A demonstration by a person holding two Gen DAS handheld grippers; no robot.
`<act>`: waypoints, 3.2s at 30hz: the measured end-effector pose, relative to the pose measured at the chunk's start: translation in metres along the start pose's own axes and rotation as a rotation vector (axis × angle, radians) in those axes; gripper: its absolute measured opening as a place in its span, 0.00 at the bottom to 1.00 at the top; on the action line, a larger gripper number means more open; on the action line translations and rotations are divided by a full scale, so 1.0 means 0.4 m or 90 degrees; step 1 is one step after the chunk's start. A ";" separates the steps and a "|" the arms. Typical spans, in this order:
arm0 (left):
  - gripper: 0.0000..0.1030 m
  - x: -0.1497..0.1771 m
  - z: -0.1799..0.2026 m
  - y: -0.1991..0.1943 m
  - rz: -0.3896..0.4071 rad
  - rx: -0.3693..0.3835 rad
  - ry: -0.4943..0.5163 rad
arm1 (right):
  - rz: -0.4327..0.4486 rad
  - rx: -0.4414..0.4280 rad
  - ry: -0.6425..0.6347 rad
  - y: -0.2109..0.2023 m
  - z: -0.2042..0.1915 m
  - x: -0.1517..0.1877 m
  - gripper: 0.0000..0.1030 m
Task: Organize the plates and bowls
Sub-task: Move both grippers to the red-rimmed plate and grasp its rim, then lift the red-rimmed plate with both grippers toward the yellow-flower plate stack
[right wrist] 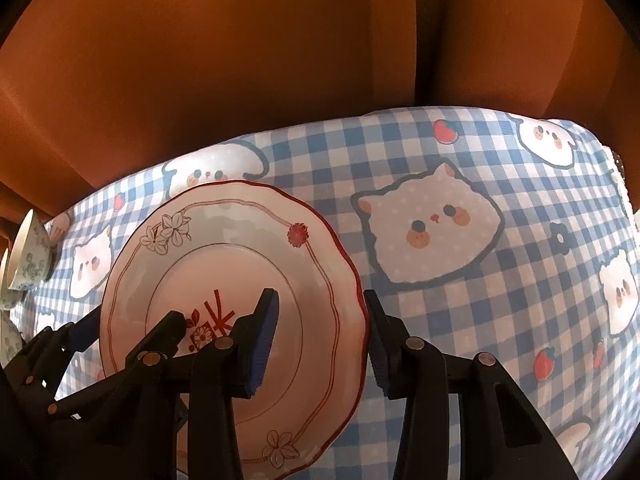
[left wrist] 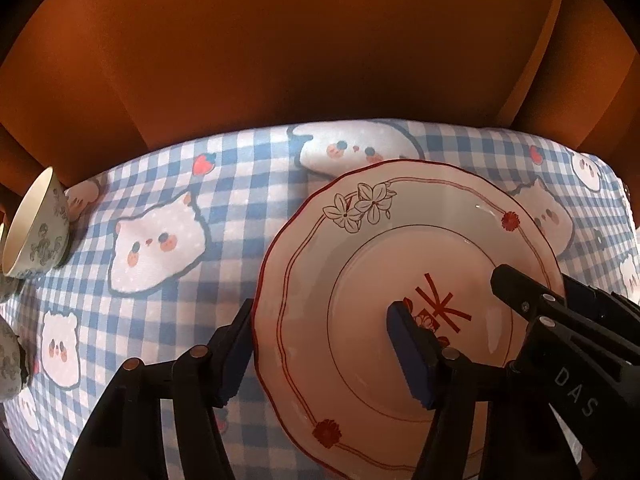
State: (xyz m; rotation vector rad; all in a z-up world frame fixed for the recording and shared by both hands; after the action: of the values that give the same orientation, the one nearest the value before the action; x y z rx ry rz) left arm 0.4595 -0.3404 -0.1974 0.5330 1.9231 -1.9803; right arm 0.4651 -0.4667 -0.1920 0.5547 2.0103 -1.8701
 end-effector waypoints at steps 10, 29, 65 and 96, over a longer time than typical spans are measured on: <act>0.65 0.112 -0.062 -0.052 -0.024 0.004 -0.009 | -0.024 -0.003 -0.015 -0.060 -0.060 0.035 0.44; 0.60 0.134 -0.115 -0.074 -0.027 0.019 -0.024 | -0.042 -0.003 -0.048 -0.062 -0.113 0.097 0.42; 0.59 0.158 -0.175 -0.406 0.071 0.068 0.004 | 0.066 0.057 -0.028 -0.398 -0.203 0.141 0.42; 0.59 0.496 -0.127 -0.445 -0.021 0.122 0.058 | -0.012 0.119 0.021 -0.490 -0.165 0.491 0.42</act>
State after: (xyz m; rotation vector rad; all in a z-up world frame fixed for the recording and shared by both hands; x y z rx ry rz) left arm 0.2022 -0.2784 -0.1380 0.6549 1.8146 -2.2104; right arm 0.1983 -0.4017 -0.1151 0.6218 1.8783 -2.0878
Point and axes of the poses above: each gripper's, at about its wrist camera, not at the fingertips, and y roughly the way its jaws point, z to its right, x to its underside, the point moved 8 cm from there along y, roughly the way its jaws point, and after that the axes turned 3 degrees about -y, right-handed, at the moved point
